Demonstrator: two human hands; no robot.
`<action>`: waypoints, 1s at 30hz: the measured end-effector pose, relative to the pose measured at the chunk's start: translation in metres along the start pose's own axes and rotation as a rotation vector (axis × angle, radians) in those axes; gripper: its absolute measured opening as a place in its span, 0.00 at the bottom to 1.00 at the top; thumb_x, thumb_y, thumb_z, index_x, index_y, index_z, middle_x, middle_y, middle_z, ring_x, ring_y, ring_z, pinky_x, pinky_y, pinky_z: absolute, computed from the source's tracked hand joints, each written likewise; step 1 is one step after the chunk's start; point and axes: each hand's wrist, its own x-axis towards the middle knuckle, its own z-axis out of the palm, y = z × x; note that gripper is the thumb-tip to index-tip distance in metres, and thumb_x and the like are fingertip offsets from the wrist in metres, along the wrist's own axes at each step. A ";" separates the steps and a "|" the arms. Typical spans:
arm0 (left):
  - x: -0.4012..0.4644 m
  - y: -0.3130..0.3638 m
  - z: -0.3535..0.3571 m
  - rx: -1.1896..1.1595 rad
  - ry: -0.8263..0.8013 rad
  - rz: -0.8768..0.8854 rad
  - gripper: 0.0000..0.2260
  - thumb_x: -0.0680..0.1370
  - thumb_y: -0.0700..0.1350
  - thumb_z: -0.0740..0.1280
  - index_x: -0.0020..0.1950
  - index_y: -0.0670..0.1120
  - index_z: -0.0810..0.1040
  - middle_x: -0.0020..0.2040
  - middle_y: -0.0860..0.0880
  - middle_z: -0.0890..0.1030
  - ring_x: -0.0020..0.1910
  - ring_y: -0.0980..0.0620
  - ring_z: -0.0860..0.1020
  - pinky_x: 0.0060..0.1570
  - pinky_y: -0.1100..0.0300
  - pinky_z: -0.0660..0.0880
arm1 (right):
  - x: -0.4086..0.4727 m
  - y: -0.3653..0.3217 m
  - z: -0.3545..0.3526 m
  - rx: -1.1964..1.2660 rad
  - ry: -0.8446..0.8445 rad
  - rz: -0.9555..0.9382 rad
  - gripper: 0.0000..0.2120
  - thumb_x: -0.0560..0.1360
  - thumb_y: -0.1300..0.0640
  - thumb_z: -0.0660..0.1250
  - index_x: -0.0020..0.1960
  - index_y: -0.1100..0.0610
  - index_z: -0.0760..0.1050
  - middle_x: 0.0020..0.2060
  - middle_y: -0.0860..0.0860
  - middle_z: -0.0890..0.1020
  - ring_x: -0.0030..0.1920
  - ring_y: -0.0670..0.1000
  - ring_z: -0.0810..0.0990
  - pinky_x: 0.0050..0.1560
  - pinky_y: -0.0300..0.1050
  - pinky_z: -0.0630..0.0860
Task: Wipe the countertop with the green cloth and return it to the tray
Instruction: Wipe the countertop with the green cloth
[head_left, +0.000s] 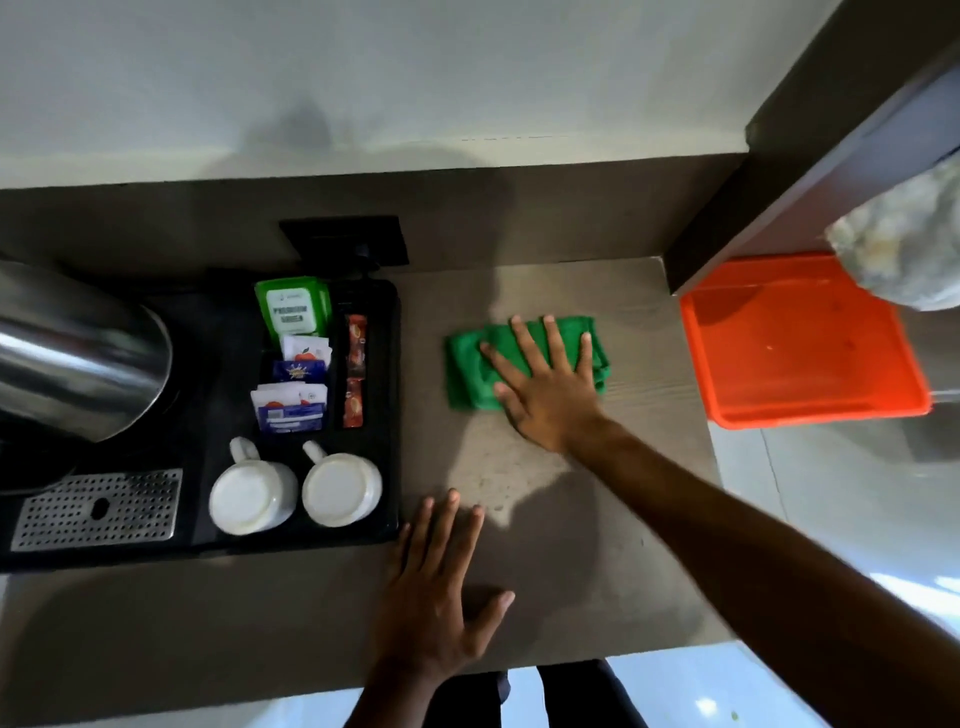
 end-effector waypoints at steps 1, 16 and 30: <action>-0.001 -0.002 0.002 -0.011 0.024 0.020 0.43 0.74 0.71 0.64 0.84 0.54 0.58 0.85 0.47 0.58 0.84 0.43 0.55 0.81 0.47 0.52 | -0.005 0.024 -0.003 -0.026 -0.013 -0.019 0.28 0.81 0.38 0.45 0.81 0.35 0.48 0.85 0.50 0.49 0.84 0.65 0.46 0.75 0.80 0.43; -0.029 -0.013 0.000 0.052 0.033 -0.037 0.40 0.76 0.73 0.58 0.83 0.54 0.60 0.86 0.49 0.55 0.85 0.45 0.53 0.82 0.42 0.47 | -0.027 0.076 -0.006 -0.048 -0.050 0.153 0.30 0.79 0.37 0.42 0.81 0.33 0.45 0.85 0.47 0.45 0.83 0.65 0.42 0.75 0.80 0.42; -0.053 -0.010 0.006 0.105 0.057 -0.128 0.48 0.75 0.74 0.59 0.84 0.44 0.54 0.86 0.47 0.53 0.85 0.45 0.49 0.82 0.39 0.46 | -0.156 0.042 0.045 -0.021 -0.016 0.222 0.31 0.80 0.36 0.53 0.80 0.32 0.46 0.85 0.50 0.51 0.83 0.67 0.50 0.73 0.83 0.49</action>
